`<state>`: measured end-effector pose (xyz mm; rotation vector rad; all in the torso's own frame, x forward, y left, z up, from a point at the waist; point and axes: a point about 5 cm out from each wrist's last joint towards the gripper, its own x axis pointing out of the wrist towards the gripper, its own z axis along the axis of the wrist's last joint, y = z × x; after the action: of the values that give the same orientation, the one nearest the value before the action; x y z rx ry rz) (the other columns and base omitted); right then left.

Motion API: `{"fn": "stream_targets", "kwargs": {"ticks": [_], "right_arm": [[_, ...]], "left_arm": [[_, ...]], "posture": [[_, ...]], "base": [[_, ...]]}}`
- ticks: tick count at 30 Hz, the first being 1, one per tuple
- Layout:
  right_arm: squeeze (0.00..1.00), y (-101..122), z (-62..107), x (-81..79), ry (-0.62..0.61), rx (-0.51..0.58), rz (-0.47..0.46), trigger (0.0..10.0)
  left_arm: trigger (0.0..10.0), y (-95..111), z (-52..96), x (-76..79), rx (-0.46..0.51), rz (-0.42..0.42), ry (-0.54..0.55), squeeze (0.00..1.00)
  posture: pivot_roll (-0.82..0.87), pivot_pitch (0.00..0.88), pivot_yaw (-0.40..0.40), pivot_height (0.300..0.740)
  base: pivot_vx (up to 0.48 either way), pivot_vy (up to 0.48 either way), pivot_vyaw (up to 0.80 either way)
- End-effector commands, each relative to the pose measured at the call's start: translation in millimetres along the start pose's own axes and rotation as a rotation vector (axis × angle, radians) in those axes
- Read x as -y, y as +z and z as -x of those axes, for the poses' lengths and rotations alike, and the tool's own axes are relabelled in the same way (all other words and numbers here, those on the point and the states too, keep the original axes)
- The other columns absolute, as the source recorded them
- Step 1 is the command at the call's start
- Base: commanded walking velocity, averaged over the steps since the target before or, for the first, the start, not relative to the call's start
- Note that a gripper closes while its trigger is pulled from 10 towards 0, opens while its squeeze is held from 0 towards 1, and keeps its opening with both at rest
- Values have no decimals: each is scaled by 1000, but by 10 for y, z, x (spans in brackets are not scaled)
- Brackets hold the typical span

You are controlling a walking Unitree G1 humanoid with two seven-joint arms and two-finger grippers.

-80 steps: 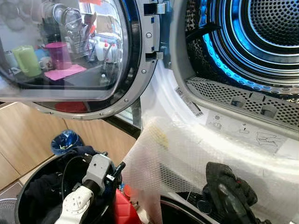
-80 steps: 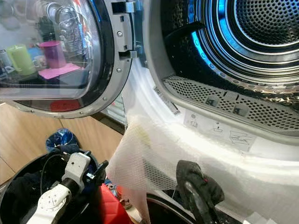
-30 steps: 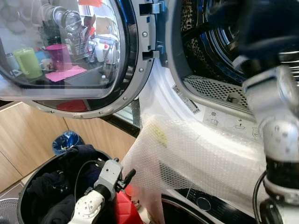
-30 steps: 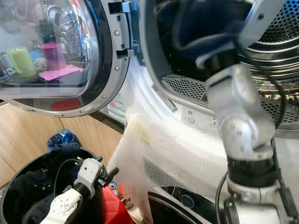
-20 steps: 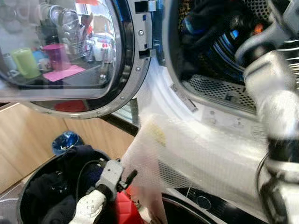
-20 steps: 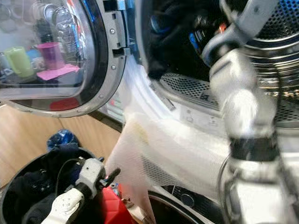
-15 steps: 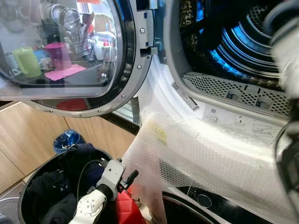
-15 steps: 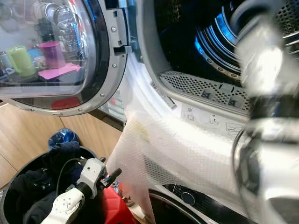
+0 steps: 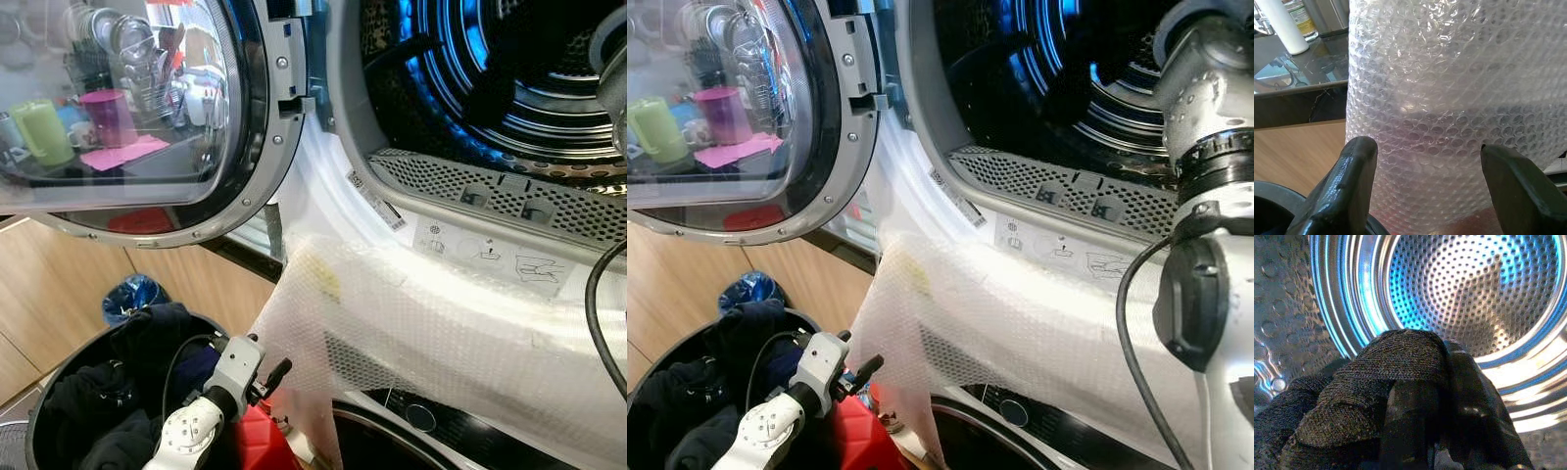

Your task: Clothes washing

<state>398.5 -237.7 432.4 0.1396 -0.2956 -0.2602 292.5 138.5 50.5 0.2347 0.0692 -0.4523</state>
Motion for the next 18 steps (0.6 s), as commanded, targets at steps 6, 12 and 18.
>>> {"fn": "stream_targets", "kwargs": {"ticks": [6, 12, 18], "right_arm": [[596, -117, -5, 94, -80, -37, 84, 10000], [1000, -203, 8, 429, -226, -50, 190, 10000], [1000, -265, 19, 557, -253, -66, 181, 10000]], "left_arm": [[10000, -129, 72, 48, -64, 15, -15, 0], [10000, -130, 77, 40, -66, 24, -12, 0], [10000, -134, 83, 36, -71, 19, -31, 0]], "posture": [[7, 0, 46, 740], [15, 0, 44, 740], [7, 0, 54, 740]], "base": [[0, 0, 0], [0, 0, 0], [0, 0, 0]]}}
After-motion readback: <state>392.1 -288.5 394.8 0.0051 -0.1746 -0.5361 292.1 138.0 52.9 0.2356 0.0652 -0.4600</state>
